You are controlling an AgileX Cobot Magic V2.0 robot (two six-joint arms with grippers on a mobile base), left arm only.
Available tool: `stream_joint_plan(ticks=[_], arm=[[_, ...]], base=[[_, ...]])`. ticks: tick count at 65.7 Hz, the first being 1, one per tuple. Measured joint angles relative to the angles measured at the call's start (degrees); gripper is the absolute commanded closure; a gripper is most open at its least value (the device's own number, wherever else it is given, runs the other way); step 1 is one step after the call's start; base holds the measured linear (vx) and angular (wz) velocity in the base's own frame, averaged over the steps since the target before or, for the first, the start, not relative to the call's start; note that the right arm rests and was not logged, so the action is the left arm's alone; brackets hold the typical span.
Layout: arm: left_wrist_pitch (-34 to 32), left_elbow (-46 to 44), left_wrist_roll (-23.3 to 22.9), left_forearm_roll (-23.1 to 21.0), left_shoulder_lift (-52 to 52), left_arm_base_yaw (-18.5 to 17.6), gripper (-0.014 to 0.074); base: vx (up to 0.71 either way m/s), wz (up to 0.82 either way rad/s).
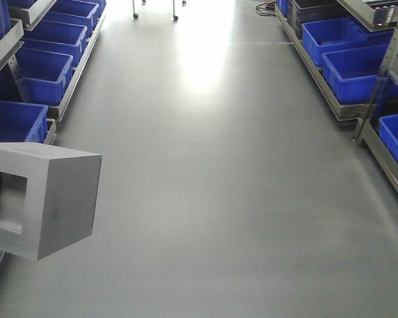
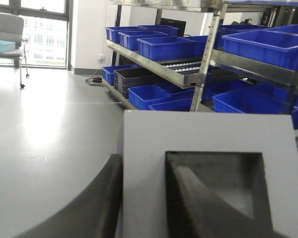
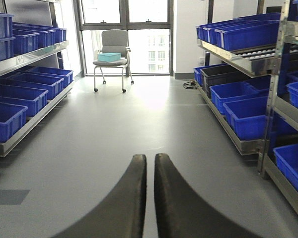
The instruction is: Sort gray base to blue bin
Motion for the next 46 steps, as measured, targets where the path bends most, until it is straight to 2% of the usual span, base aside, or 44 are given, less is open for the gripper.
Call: stream_joint_plan(ticks=[46], arm=[[0.1, 0.0, 0.0, 0.0, 0.0, 0.0, 0.0593]], base=[[0.45, 0.04]])
